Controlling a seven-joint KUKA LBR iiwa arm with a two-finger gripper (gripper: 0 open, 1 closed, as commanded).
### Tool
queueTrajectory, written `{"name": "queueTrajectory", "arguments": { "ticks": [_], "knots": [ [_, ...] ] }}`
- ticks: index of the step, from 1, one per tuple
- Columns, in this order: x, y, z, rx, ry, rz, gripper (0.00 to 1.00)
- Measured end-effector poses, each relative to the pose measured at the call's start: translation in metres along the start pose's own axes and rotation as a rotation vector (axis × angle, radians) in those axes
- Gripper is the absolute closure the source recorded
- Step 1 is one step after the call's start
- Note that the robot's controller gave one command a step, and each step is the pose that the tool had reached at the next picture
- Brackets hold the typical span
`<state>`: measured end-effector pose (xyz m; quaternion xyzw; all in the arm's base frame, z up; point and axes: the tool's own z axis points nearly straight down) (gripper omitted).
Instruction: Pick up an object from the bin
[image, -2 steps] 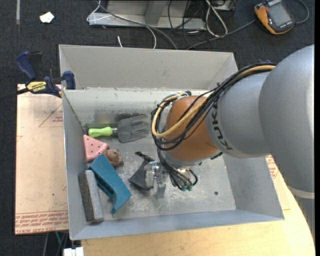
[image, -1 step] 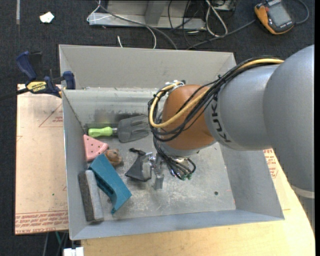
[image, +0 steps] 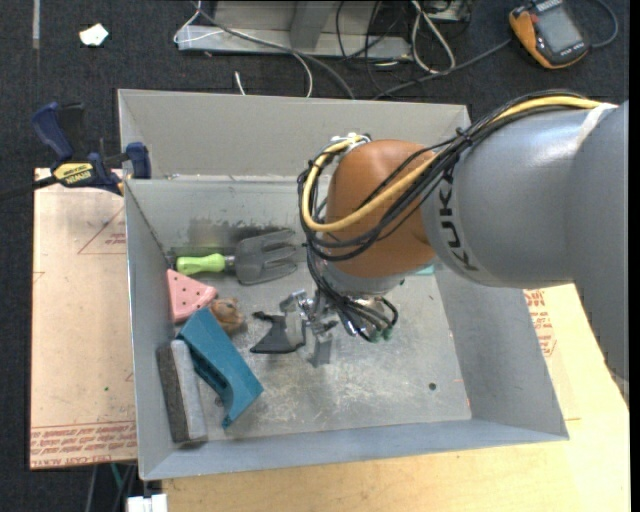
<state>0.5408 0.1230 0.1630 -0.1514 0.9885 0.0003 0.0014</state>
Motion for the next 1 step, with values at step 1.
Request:
{"name": "queueTrajectory", "arguments": {
  "ticks": [1],
  "knots": [
    [-0.0049,-0.0007,-0.0761,0.000,-0.001,-0.023,1.00]
  ]
}}
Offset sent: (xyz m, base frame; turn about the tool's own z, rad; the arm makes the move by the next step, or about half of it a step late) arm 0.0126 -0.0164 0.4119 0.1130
